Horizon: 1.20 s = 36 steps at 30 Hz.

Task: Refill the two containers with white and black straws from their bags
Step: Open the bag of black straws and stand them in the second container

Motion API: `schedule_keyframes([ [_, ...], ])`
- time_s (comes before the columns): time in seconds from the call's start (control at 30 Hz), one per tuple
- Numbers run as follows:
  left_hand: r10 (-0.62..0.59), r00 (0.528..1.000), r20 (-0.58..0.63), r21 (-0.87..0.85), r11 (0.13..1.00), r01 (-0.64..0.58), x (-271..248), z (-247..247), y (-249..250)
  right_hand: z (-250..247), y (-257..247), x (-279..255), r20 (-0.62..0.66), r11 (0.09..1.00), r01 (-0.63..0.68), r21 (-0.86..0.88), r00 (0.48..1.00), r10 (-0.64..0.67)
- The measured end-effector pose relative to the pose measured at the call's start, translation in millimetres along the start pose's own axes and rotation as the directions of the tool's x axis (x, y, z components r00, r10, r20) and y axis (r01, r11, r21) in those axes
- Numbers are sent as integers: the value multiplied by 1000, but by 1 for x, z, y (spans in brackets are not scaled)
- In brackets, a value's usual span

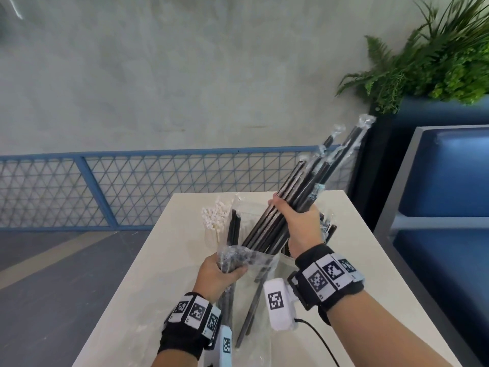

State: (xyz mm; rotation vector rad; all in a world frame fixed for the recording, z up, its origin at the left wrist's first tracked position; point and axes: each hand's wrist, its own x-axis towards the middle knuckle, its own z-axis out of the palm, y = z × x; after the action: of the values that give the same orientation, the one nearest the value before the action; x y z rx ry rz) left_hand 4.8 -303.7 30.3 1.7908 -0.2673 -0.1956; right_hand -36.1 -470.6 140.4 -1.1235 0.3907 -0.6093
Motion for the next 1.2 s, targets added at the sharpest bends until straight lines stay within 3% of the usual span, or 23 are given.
schedule_keyframes([
  [0.3, -32, 993, -118, 6, 999, 33, 3, -5, -3, -18, -45, 23, -189, 988, 150, 46, 972, -138],
  [0.43, -14, 983, -184, 28, 999, 20, 2, -4, 1, -28, -60, 30, -261, 974, 225, -19, 939, -222],
  [0.63, -28, 978, -209, -53, 998, 17, -2, -5, 4, -30, -55, 25, -164, 897, 357, -259, 900, -405],
  [0.87, 31, 989, -147, -124, 991, -50, -4, 0, 8, -27, 3, 15, 10, 853, 304, -423, 944, -331],
  [1.07, 77, 988, -131, -136, 986, -95, -3, 3, 3, -43, 45, 16, 78, 821, 57, -567, 997, -16],
  [1.13, 88, 988, -125, -146, 984, -106, -4, 4, 4, -46, 47, 15, 85, 790, 55, -610, 996, -4],
  [1.2, 96, 989, -112, -148, 983, -112, -3, 4, 4, -44, 42, 14, 63, 765, 99, -636, 995, -75],
])
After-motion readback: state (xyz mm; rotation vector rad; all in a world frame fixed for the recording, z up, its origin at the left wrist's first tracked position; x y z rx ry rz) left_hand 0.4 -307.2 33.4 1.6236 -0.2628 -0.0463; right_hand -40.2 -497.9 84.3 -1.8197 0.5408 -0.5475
